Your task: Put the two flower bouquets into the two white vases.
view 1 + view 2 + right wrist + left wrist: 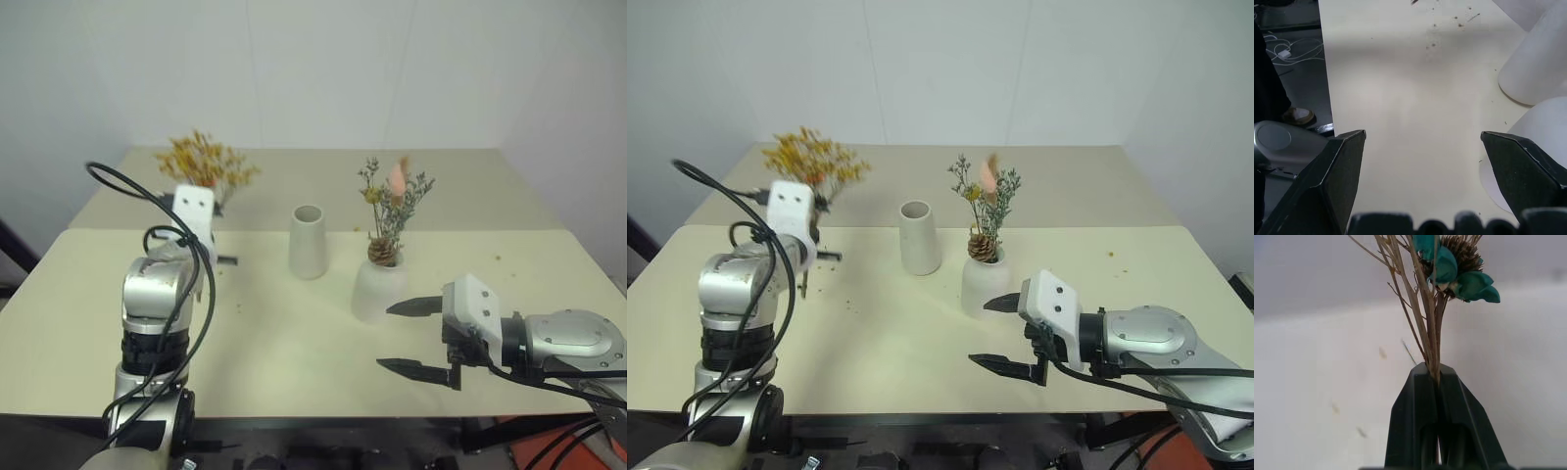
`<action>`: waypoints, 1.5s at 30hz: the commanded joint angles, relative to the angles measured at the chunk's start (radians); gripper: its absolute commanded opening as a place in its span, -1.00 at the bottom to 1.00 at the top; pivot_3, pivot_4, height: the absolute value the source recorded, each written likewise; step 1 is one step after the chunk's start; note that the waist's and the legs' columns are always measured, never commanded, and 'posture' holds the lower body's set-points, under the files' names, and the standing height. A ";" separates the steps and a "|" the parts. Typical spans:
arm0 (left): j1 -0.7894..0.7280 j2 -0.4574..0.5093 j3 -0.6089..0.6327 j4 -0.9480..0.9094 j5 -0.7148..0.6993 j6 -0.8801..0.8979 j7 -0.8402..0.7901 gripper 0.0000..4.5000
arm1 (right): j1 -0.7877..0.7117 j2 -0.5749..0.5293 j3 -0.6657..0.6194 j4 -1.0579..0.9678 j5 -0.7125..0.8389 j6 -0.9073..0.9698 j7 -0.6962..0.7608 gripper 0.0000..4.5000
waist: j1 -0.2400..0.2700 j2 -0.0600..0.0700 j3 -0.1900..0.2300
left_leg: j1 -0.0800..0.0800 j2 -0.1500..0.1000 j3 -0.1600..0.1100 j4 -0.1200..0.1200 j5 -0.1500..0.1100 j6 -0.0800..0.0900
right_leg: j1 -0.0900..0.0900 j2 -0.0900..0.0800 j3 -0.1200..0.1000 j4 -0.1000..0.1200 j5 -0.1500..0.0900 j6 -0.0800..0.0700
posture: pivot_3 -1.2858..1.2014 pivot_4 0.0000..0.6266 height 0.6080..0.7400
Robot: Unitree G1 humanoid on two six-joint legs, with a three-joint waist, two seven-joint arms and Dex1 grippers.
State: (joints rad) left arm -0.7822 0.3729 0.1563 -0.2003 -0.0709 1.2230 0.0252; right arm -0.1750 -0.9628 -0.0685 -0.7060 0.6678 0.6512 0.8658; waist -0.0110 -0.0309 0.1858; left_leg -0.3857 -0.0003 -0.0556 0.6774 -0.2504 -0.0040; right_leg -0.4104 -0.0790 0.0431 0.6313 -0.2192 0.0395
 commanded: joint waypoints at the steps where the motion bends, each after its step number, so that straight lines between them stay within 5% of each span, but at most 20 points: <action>1: -0.041 0.034 0.034 0.039 0.025 -0.285 -0.010 -0.98 | -0.001 0.013 -0.035 -0.025 -0.008 -0.026 -0.013 1.00 | 0.002 0.000 0.000 | 0.000 0.000 0.000 0.000 0.000 0.000 | 0.000 0.000 0.000 0.000 0.000 0.000 | 0.03 -0.52 1.00; 8: -0.204 0.002 0.190 0.446 -0.223 -0.909 -0.357 -0.98 | -0.069 0.077 -0.010 -0.023 -0.028 -0.027 -0.059 1.00 | 0.007 0.000 0.000 | -0.001 0.000 0.001 0.001 0.000 0.000 | 0.000 0.000 0.000 -0.001 0.001 0.000 | 0.03 -0.52 1.00; 13: -0.360 -0.053 0.298 0.776 -0.432 -1.111 -0.652 -0.98 | -0.082 0.128 0.007 -0.040 -0.052 -0.019 -0.122 1.00 | 0.011 0.000 0.000 | -0.002 -0.001 0.001 0.002 0.000 0.000 | 0.000 0.000 -0.001 -0.002 0.002 0.001 | 0.03 -0.52 1.00; 22: -0.541 -0.076 0.379 1.266 -0.539 -1.306 -1.069 -0.98 | -0.089 0.178 -0.027 -0.114 0.016 0.105 -0.267 1.00 | -0.005 0.000 0.000 | -0.003 -0.001 0.001 0.002 0.000 0.000 | 0.000 0.000 -0.001 -0.002 0.002 0.001 | 0.03 -0.52 1.00; 30: -0.598 -0.103 0.368 1.433 -0.497 -1.353 -1.180 -0.98 | -0.075 0.183 -0.150 -0.206 0.208 0.276 -0.447 1.00 | -0.004 0.000 0.000 | -0.004 -0.001 0.000 0.002 0.000 0.000 | -0.001 0.000 -0.001 -0.002 0.002 0.001 | 0.03 -0.52 1.00; 45: -0.558 -0.176 0.282 1.504 -0.327 -1.454 -1.173 -0.98 | -0.047 0.098 -0.238 -0.274 0.398 0.315 -0.614 1.00 | -0.004 0.000 0.000 | -0.004 -0.001 0.000 0.002 0.000 0.001 | -0.002 0.000 -0.001 -0.001 0.002 0.001 | 0.03 -0.52 1.00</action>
State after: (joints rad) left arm -1.3363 0.1940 0.4437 1.3104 -0.4101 -0.2072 -1.1493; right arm -0.2139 -0.8534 -0.2632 -0.9527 1.0354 0.9657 0.2735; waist -0.0155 -0.0311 0.1859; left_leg -0.3895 -0.0010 -0.0553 0.6790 -0.2503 -0.0034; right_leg -0.4120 -0.0787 0.0426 0.6299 -0.2171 0.0407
